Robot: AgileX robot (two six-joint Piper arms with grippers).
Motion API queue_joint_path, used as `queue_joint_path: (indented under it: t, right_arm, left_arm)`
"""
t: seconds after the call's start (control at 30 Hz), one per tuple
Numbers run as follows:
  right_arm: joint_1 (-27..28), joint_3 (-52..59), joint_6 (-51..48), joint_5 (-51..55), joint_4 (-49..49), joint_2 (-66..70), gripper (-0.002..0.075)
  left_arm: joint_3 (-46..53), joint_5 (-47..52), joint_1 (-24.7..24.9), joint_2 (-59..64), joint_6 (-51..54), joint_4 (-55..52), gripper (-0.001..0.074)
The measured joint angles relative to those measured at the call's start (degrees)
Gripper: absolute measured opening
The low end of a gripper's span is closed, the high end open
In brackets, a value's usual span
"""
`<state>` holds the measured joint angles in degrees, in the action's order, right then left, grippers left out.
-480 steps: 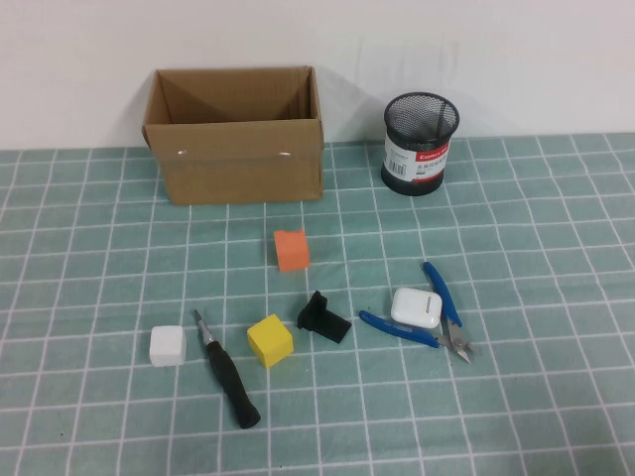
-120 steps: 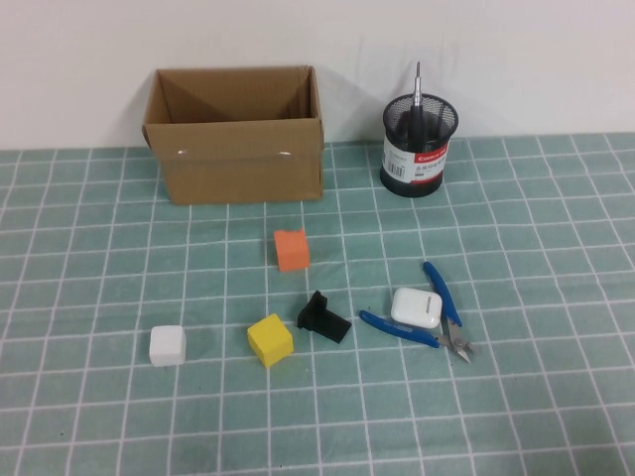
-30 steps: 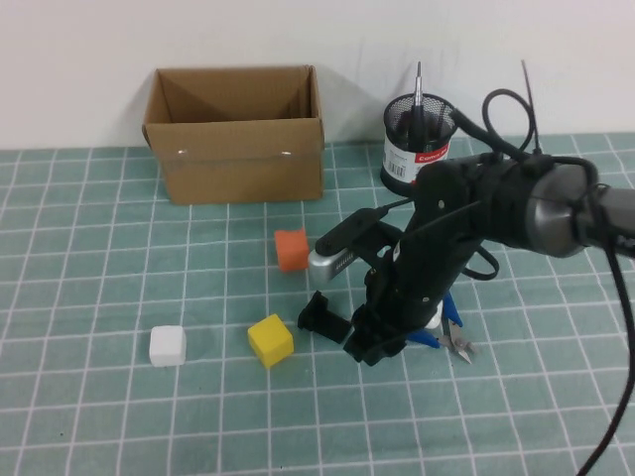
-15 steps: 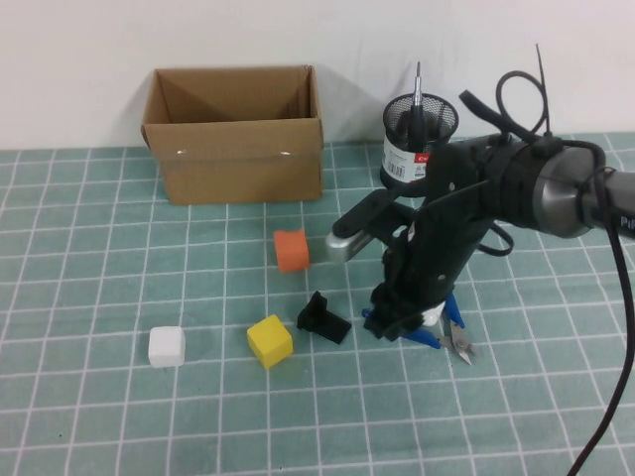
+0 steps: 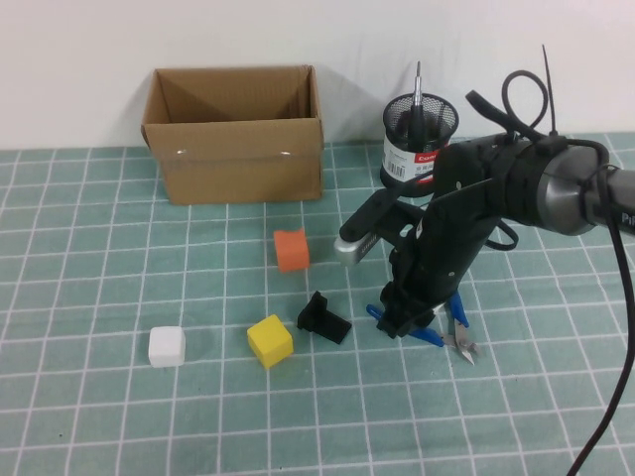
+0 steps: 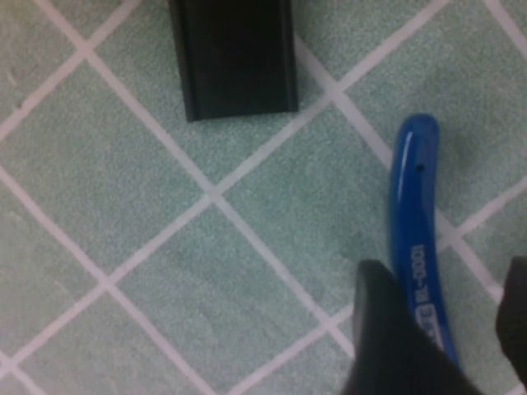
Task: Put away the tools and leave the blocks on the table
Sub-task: Pick up the pliers from the table, then place the Pliers into the box
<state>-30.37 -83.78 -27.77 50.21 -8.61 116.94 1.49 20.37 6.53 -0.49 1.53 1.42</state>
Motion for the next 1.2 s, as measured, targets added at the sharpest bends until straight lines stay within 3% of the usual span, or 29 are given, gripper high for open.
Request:
queue_joint_path:
  t: [0.37,0.43,0.53,0.6,0.9,1.03,1.2]
  right_arm:
    - [-0.11,-0.13,-0.92,-0.21,1.42,1.6,0.0249]
    - [-0.23,-0.13,-1.02,-0.44,1.83,1.6,0.0214]
    - [-0.45,-0.13,-0.86,-0.81,2.74,1.6,0.0081]
    - [-0.58,-0.13,0.91,-0.69,3.29,1.34,0.0055]
    - [-0.8,-0.25,12.02,6.28,9.47,-14.61,0.0052]
    - [-1.98,-4.65,11.6,4.26,10.19,-18.93,0.0052]
    - [-4.81,-16.58,5.6,-3.39,11.8,-13.9,0.0051]
  left_arm:
    - [0.0,0.0,0.0,0.0,0.0,0.0,0.0001]
    - [0.0,0.0,0.0,0.0,0.0,0.0,0.0001]
    - [0.0,0.0,0.0,0.0,0.0,0.0,0.0001]
    - [0.0,0.0,0.0,0.0,0.0,0.0,0.0001]
    - [0.0,0.0,0.0,0.0,0.0,0.0,0.0001]
    - [0.0,0.0,0.0,0.0,0.0,0.0,0.0001]
    - [0.0,0.0,0.0,0.0,0.0,0.0,0.0001]
